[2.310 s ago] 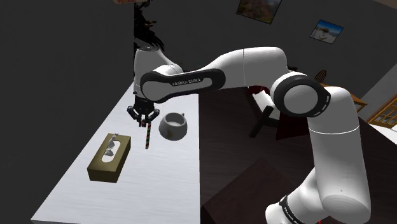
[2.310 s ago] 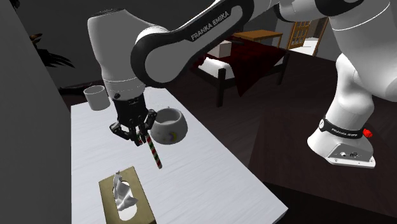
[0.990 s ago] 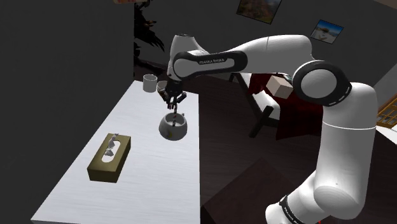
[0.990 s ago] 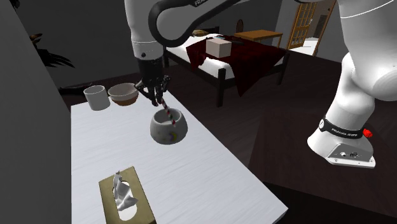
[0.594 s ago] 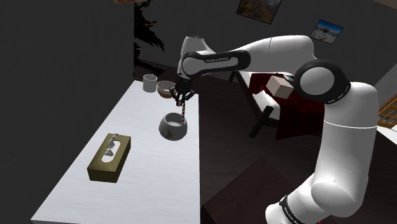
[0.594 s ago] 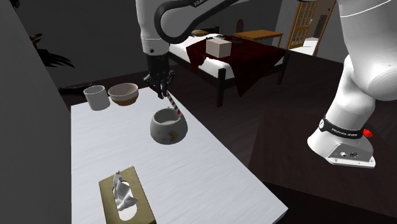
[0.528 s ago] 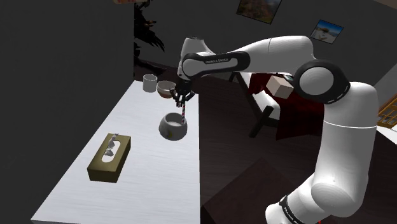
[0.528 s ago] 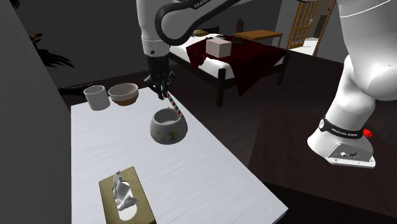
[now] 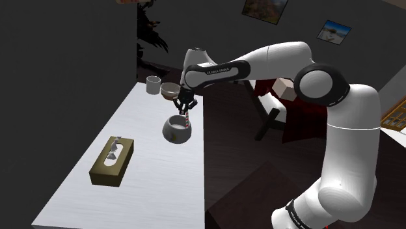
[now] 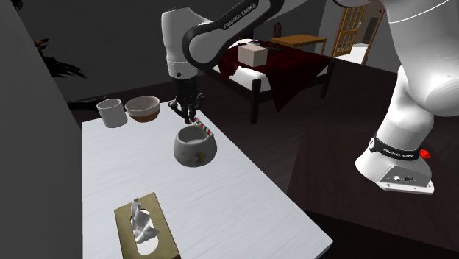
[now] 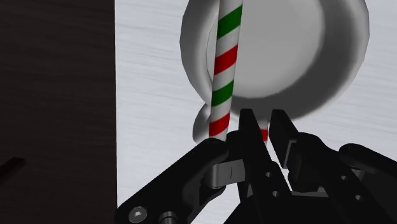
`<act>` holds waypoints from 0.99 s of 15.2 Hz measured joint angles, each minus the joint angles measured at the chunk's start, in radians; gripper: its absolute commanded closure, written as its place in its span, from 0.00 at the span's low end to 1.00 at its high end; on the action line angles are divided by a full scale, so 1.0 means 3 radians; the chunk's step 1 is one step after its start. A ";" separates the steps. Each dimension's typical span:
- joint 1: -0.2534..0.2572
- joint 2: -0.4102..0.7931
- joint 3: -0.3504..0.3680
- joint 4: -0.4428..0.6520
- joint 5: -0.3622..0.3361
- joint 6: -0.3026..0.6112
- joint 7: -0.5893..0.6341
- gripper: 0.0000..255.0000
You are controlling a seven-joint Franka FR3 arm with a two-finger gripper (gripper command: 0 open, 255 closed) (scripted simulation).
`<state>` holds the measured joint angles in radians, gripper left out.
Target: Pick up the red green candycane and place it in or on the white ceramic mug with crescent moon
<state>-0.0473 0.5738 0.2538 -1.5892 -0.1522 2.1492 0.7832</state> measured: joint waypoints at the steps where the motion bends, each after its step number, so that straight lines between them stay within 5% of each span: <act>1: 0.0002 0.0016 -0.0003 -0.0020 -0.0005 0.0035 0.0005 1.00; 10: 0.0010 0.0093 -0.0019 -0.0031 -0.0034 0.0163 0.0018 1.00; 11: 0.0009 0.0093 -0.0019 -0.0030 -0.0034 0.0162 0.0017 0.00; 15: 0.0013 0.0125 -0.0021 -0.0021 -0.0034 0.0148 0.0017 0.00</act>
<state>-0.0434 0.6113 0.2475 -1.5956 -0.1624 2.1937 0.7882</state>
